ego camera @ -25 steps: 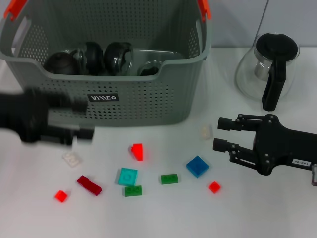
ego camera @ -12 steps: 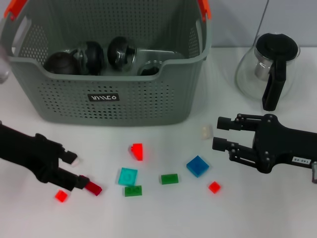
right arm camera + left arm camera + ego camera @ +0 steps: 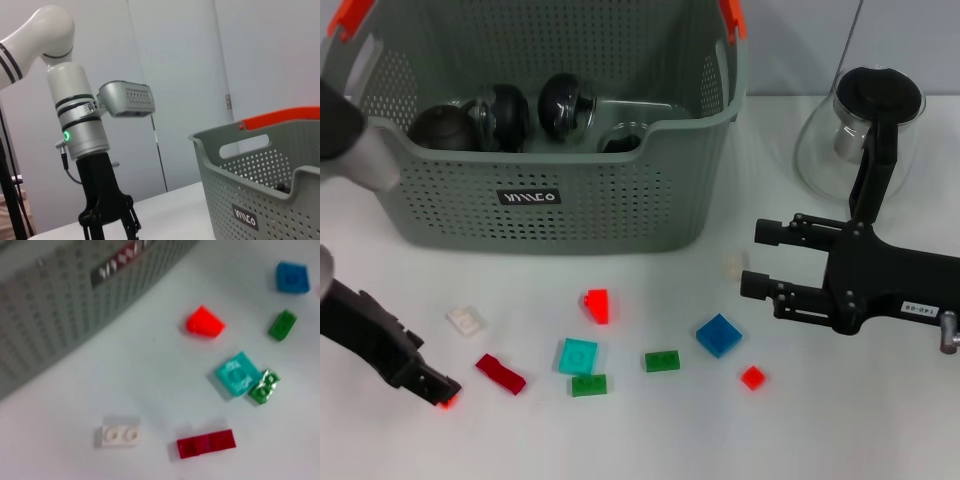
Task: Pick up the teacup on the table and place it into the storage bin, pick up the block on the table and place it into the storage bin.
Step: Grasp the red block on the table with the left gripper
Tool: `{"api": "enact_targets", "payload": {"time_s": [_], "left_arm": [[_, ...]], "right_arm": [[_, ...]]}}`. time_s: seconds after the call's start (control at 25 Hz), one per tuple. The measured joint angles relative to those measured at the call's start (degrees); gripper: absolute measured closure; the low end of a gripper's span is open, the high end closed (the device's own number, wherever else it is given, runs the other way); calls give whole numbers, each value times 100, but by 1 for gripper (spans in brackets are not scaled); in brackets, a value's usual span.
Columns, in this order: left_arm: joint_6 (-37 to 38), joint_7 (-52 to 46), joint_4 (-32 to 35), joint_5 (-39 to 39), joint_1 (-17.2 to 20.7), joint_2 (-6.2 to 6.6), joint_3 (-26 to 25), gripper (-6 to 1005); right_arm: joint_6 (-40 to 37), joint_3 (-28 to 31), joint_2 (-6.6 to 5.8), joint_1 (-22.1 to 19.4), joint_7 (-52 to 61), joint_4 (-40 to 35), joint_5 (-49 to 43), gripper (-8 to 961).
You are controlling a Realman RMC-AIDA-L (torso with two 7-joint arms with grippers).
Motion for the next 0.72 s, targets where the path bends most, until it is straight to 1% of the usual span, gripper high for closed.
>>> {"api": "enact_targets", "payload": {"time_s": [0.12, 0.2, 0.24, 0.48, 0.64, 0.72], "left_arm": [[-127, -383, -28, 44, 38, -1, 467, 270], [-182, -648, -121, 106, -28, 12, 678, 282], [-204, -774, -198, 146, -83, 16, 747, 287], [-389, -1471, -1063, 409, -490, 74, 741, 323], [-625, -1750, -1350, 416, -543, 105, 743, 347], [-673, -1798, -1401, 417, -546, 113, 737, 396]], "right_arm": [[15, 14, 1, 11, -1, 0, 0, 250], [19, 27, -1, 17, -1, 2, 0, 220], [20, 25, -5, 20, -1, 8, 0, 222], [25, 7, -17, 36, -1, 41, 1, 232], [25, -1, -26, 36, -1, 48, 1, 233], [25, -1, -30, 36, -2, 48, 1, 233]]}}
